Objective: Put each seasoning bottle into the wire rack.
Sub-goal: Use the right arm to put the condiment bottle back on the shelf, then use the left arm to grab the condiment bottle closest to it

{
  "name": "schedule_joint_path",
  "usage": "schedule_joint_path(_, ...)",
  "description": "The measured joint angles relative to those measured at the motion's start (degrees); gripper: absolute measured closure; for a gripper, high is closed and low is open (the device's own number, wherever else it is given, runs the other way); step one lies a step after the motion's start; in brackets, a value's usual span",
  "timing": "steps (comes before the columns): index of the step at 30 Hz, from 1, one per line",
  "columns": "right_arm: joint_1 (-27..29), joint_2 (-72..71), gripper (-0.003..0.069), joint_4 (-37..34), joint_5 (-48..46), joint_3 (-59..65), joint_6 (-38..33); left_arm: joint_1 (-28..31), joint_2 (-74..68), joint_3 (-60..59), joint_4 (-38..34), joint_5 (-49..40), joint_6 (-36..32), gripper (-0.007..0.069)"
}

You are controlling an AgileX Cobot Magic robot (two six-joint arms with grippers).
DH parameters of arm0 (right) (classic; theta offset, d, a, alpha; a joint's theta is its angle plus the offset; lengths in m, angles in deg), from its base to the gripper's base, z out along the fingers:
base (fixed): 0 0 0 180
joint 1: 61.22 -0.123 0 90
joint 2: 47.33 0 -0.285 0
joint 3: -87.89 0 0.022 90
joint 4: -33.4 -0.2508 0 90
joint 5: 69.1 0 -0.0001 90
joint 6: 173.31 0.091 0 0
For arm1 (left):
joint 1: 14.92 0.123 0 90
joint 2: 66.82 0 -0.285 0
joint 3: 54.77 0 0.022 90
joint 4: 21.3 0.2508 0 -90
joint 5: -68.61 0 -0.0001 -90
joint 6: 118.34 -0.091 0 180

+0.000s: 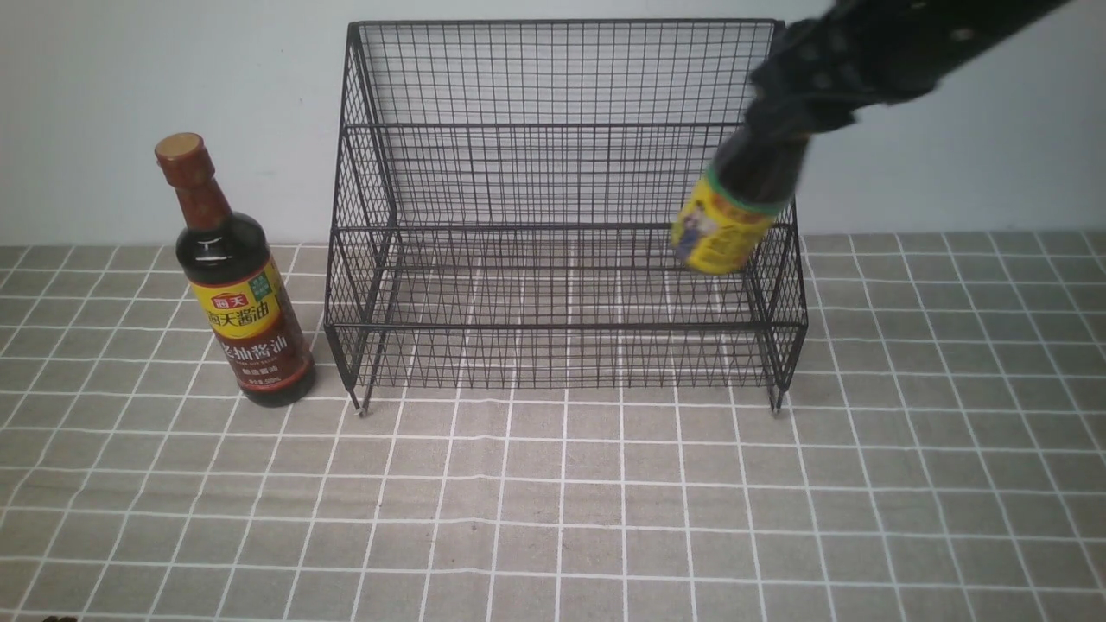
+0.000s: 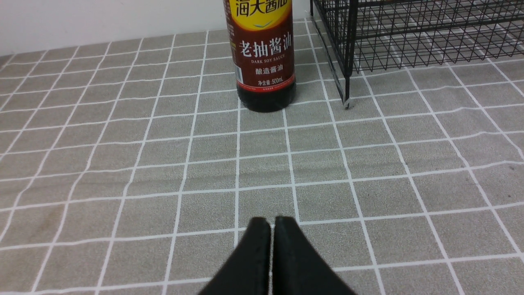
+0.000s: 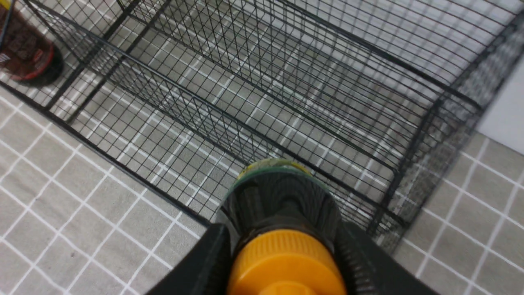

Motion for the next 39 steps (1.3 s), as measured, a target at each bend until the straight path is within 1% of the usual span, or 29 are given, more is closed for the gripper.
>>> schedule_joint_path(10, -0.7, 9.3, 0.0359, 1.3, 0.8, -0.5, 0.0, 0.0, 0.0, 0.0, 0.0, 0.0, 0.0, 0.0631)
schedule_joint_path(19, -0.7, 12.9, 0.0355, 1.4, 2.2, -0.6, 0.5, 0.0, 0.0, 0.0, 0.0, 0.0, 0.0, 0.0631)
schedule_joint_path(21, -0.7, 12.9, 0.0318, 1.4, 2.5, -0.6, 1.7, 0.0, 0.0, 0.0, 0.0, 0.0, 0.0, 0.0631)
schedule_joint_path(23, -0.7, 12.6, 0.0251, 1.4, 2.8, -0.8, 3.0, 0.0, 0.0, 0.0, 0.0, 0.0, 0.0, 0.0631)
schedule_joint_path(24, -0.8, 11.9, 0.0193, 1.5, 2.3, -0.8, 3.8, 0.0, 0.0, 0.0, 0.0, 0.0, 0.0, 0.0631)
schedule_joint_path(25, -0.8, 11.8, 0.0186, 1.5, 2.2, -0.8, 3.9, 0.0, 0.0, 0.0, 0.0, 0.0, 0.0, 0.0631)
schedule_joint_path(26, -0.8, 10.5, 0.0145, 1.6, 1.3, -0.8, 4.2, 0.0, 0.0, 0.0, 0.0, 0.0, 0.0, 0.0631)
schedule_joint_path(27, -0.8, 9.3, 0.0122, 2.0, 0.5, -0.8, 4.5, 0.0, 0.0, 0.0, 0.0, 0.0, 0.0, 0.0631)
schedule_joint_path(29, -0.8, 5.8, 0.0109, 3.4, -1.5, -0.8, 5.2, 0.0, 0.0, 0.0, 0.0, 0.0, 0.0, 0.0631)
schedule_joint_path(30, -0.8, 3.7, 0.0116, 4.2, -2.7, -0.8, 5.8, 0.0, 0.0, 0.0, 0.0, 0.0, 0.0, 0.0631)
schedule_joint_path(33, -0.8, -3.3, 0.0193, 6.9, -6.1, -0.9, 7.2, 0.0, 0.0, 0.0, 0.0, 0.0, 0.0, 0.0631)
schedule_joint_path(34, -0.8, -6.0, 0.0239, 7.9, -6.6, -0.9, 7.6, 0.0, 0.0, 0.0, 0.0, 0.0, 0.0, 0.0631)
schedule_joint_path(35, -0.8, -9.5, 0.0302, 9.1, -6.9, -0.9, 8.6, 0.0, 0.0, 0.0, 0.0, 0.0, 0.0, 0.0631)
schedule_joint_path(36, -0.8, -10.1, 0.0324, 9.5, -7.0, -0.9, 8.6, 0.0, 0.0, 0.0, 0.0, 0.0, 0.0, 0.0631)
schedule_joint_path(37, -0.8, -14.9, 0.0404, 11.4, -7.3, -0.9, 10.9, 0.0, 0.0, 0.0, 0.0, 0.0, 0.0, 0.0631)
schedule_joint_path(38, -0.8, -15.5, 0.0426, 11.7, -7.3, -0.9, 11.6, 0.0, 0.0, 0.0, 0.0, 0.0, 0.0, 0.0631)
schedule_joint_path(39, -0.8, -20.6, 0.0512, 13.5, -7.3, -0.4, 14.1, 0.0, 0.0, 0.0, 0.0, 0.0, 0.0, 0.0631)
